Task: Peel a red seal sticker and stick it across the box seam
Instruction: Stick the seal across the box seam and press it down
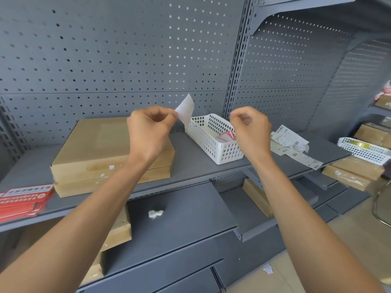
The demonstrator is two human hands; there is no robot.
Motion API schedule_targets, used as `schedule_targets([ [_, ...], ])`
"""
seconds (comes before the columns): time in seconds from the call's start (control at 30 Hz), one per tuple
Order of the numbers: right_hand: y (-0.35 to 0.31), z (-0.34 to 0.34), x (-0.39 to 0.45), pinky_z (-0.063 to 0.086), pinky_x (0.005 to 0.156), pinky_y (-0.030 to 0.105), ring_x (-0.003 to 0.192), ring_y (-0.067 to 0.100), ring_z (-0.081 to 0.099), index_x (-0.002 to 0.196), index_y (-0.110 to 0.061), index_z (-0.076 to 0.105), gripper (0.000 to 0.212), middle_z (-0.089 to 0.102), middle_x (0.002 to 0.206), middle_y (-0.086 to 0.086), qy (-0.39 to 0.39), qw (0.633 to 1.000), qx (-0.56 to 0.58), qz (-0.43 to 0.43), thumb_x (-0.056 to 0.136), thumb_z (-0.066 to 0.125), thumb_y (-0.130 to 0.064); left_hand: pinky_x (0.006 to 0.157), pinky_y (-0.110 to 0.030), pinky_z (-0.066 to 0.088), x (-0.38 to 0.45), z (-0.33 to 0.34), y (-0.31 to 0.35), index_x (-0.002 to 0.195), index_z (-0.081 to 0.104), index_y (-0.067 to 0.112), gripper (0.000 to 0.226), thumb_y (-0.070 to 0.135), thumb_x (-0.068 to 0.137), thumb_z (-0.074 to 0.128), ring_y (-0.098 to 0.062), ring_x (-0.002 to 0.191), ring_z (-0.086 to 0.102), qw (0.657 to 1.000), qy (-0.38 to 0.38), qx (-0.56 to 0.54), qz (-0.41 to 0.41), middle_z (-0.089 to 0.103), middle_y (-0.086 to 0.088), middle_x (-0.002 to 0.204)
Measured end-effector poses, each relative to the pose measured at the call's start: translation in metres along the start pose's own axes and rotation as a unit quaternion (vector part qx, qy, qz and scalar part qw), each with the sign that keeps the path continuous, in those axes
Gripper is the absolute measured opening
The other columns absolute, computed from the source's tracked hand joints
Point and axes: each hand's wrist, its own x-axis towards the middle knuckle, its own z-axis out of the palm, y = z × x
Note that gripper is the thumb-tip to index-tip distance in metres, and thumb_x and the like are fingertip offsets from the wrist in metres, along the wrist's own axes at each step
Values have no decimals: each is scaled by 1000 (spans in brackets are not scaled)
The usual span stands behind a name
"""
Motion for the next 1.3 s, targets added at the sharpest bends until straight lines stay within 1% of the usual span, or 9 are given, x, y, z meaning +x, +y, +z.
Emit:
schedule_targets([
  [0.13, -49, 24, -24, 55, 72, 30, 69, 6, 66, 79, -20, 74, 14, 71, 71, -13, -61, 994, 79, -37, 90, 69, -26, 62, -37, 54, -10, -8, -4, 78, 77, 14, 17, 23, 91, 69, -22, 66, 67, 966, 50, 116, 227, 74, 0, 76],
  [0.2, -63, 34, -34, 54, 67, 28, 59, 3, 63, 73, -22, 72, 20, 70, 63, -11, -71, 992, 100, -30, 90, 71, -33, 53, -41, 53, -13, -10, -8, 78, 76, 11, 18, 20, 92, 69, -26, 60, 65, 945, 65, 141, 287, 72, -3, 75],
  [0.43, -73, 40, -46, 60, 76, 48, 61, 10, 67, 68, -23, 73, 20, 72, 61, -7, -79, 989, 121, 15, 85, 75, -33, 37, -34, 44, -19, -25, -10, 77, 77, 14, 15, 17, 91, 74, -23, 50, 62, 903, 75, 204, 370, 74, 0, 77],
  [0.67, -83, 38, -54, 54, 68, 33, 58, 5, 63, 70, -23, 72, 19, 72, 62, -7, -99, 987, 124, 22, 85, 68, -11, 40, -36, 46, -26, -35, -17, 89, 82, 16, 9, 15, 92, 73, -22, 57, 66, 896, 57, 203, 392, 78, 2, 87],
  [0.77, -88, 34, -59, 51, 65, 28, 59, 6, 63, 72, -19, 71, 19, 71, 63, -6, -115, 985, 131, 16, 85, 66, -6, 57, -30, 54, -34, -48, -19, 102, 82, 15, 12, 21, 93, 76, -13, 72, 67, 920, 38, 162, 355, 76, -2, 97],
  [0.87, -92, 28, -64, 45, 60, 11, 59, 2, 61, 75, -16, 70, 17, 69, 64, -6, -149, 980, 132, -6, 89, 66, -6, 63, -13, 41, -37, -71, -16, 101, 82, 16, 13, 22, 90, 80, -9, 70, 58, 971, 67, 79, 217, 71, -1, 98],
  [1.0, -97, 22, -70, 45, 64, 5, 66, 0, 64, 79, -13, 71, 14, 71, 68, -4, -183, 974, 130, -24, 90, 67, -7, 67, -20, 46, -35, -92, -10, 97, 82, 21, 10, 25, 88, 81, -14, 69, 57, 990, 84, 15, 109, 69, 1, 93],
  [1.13, -102, 26, -76, 52, 71, 12, 72, 3, 69, 83, -13, 73, 11, 77, 78, 0, -215, 967, 128, -35, 92, 67, -10, 77, -20, 48, -36, -104, -5, 87, 81, 22, 4, 18, 87, 80, -17, 72, 59, 994, 82, -8, 78, 74, 4, 87],
  [1.3, -107, 32, -81, 54, 74, 17, 74, 4, 69, 86, -12, 74, 9, 77, 78, 0, -235, 963, 123, -42, 93, 68, -12, 82, -35, 54, -39, -116, -7, 77, 78, 21, 11, 14, 86, 77, -27, 78, 63, 998, 54, -21, 30, 75, 5, 82],
])
